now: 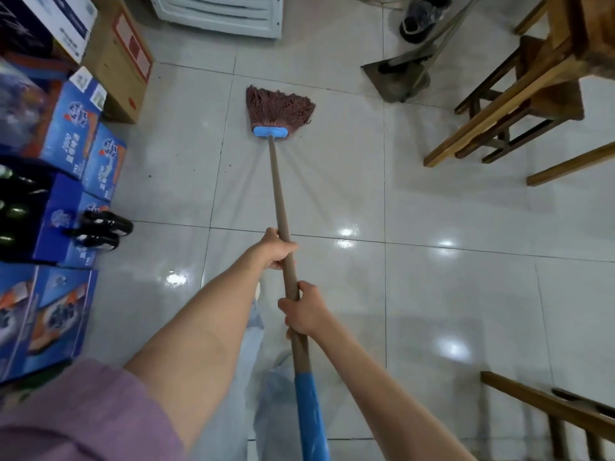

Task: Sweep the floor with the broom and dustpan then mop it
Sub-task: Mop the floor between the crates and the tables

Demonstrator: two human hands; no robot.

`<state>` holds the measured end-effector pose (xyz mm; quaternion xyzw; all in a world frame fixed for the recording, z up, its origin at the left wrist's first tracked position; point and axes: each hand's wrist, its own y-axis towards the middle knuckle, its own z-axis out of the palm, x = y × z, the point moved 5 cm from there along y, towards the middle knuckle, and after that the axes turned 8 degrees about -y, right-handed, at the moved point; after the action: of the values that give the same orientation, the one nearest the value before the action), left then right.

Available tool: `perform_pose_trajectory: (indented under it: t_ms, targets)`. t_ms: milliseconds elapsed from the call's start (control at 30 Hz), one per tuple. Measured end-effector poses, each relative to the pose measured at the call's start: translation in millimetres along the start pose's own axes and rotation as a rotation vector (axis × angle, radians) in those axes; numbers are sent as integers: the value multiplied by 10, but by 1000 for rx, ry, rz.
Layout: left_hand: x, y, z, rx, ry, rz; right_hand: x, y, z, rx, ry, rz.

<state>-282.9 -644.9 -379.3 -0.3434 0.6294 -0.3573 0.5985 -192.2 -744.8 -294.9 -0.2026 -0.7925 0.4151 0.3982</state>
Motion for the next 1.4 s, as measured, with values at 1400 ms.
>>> perform_pose_trajectory:
  t_ms: [1400]
  targets:
    - [-369,703,-1439,-55,-83,-20,1083,888,801,74,-224,-26]
